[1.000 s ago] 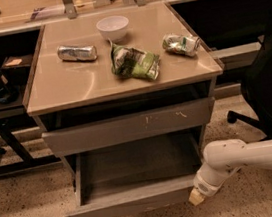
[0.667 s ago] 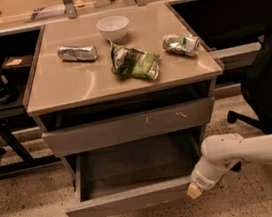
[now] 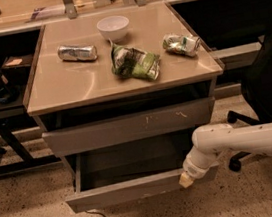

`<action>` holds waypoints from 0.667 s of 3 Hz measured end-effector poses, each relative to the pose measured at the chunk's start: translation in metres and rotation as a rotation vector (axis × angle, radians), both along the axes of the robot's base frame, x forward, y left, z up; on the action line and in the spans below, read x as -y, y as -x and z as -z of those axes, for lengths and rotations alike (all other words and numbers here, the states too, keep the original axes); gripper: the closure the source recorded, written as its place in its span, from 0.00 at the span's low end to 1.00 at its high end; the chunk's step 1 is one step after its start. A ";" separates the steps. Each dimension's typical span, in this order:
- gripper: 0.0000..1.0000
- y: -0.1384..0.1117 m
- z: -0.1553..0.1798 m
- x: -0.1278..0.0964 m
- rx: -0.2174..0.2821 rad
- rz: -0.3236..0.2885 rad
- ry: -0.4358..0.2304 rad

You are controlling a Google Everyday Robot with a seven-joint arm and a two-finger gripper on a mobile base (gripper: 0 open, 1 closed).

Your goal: Close middle drawer

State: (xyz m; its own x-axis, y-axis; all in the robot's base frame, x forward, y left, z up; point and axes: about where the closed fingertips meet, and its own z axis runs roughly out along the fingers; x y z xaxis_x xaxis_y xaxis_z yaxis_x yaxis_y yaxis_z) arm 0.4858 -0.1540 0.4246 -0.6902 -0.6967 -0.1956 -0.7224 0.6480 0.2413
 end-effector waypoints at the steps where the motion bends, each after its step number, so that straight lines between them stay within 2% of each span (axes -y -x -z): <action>1: 1.00 -0.028 0.003 -0.007 0.030 -0.002 0.000; 2: 1.00 -0.030 0.004 -0.008 0.033 -0.001 0.001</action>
Offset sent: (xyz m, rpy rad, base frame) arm 0.0471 0.0065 -0.0019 -0.0065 -0.0617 -0.0126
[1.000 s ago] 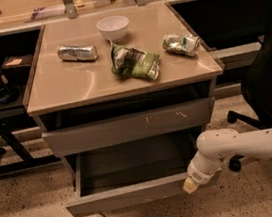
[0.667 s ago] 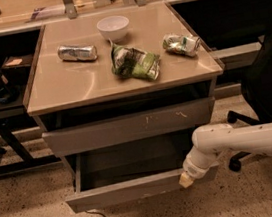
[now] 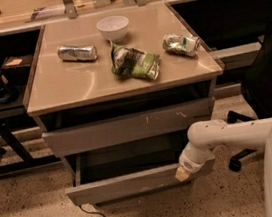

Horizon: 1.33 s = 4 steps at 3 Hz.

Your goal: Close middle drawer

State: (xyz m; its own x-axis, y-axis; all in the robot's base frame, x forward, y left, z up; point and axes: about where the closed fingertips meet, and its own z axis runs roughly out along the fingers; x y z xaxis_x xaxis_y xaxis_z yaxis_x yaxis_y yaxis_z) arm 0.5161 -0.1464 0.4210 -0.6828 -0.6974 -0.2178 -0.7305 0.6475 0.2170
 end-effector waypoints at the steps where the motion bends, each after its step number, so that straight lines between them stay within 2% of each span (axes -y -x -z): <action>1: 1.00 0.010 0.002 0.012 0.002 0.078 0.007; 2: 1.00 0.006 0.001 0.019 0.032 0.161 0.002; 4: 1.00 -0.008 0.016 0.026 0.061 0.253 0.012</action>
Offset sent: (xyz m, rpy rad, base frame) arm 0.0018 -0.0287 0.0039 0.0054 -0.0737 -0.2572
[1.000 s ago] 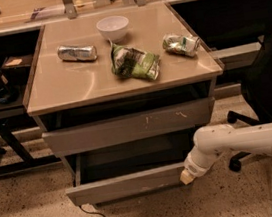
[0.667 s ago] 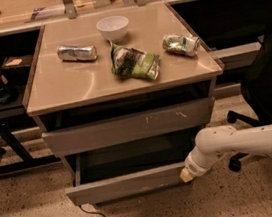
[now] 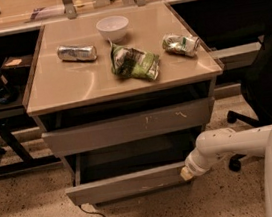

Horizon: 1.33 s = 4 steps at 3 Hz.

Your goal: Close middle drawer

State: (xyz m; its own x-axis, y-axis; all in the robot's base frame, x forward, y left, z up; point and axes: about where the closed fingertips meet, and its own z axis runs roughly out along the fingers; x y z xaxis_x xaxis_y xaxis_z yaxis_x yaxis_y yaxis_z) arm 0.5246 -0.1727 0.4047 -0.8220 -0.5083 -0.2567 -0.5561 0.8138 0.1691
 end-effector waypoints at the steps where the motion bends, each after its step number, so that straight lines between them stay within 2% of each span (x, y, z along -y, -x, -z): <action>1: 1.00 -0.013 0.009 0.005 0.017 0.029 -0.001; 3: 1.00 -0.057 0.016 0.008 0.070 0.069 -0.018; 4: 1.00 -0.077 0.018 0.003 0.090 0.065 -0.025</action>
Offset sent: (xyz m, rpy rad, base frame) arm 0.0612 -0.0093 -0.0178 0.0152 -0.0750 -0.0835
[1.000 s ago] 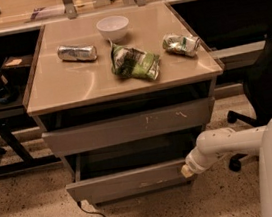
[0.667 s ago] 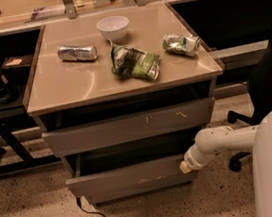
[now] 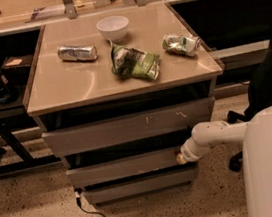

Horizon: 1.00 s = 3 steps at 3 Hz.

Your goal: Close middle drawer

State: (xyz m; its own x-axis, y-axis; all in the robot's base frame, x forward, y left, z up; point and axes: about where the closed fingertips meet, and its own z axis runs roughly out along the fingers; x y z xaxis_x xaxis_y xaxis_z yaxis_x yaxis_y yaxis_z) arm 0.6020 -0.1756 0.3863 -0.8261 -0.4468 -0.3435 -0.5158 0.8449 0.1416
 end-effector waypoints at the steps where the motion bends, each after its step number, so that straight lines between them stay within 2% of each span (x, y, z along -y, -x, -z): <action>1: 1.00 -0.019 0.006 -0.010 0.018 -0.021 -0.007; 2: 1.00 -0.019 0.006 -0.010 0.018 -0.021 -0.007; 3: 1.00 0.004 -0.002 0.011 -0.052 -0.022 0.010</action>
Offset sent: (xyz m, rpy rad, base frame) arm 0.0460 0.0211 -0.0083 0.0152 -0.0482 0.0414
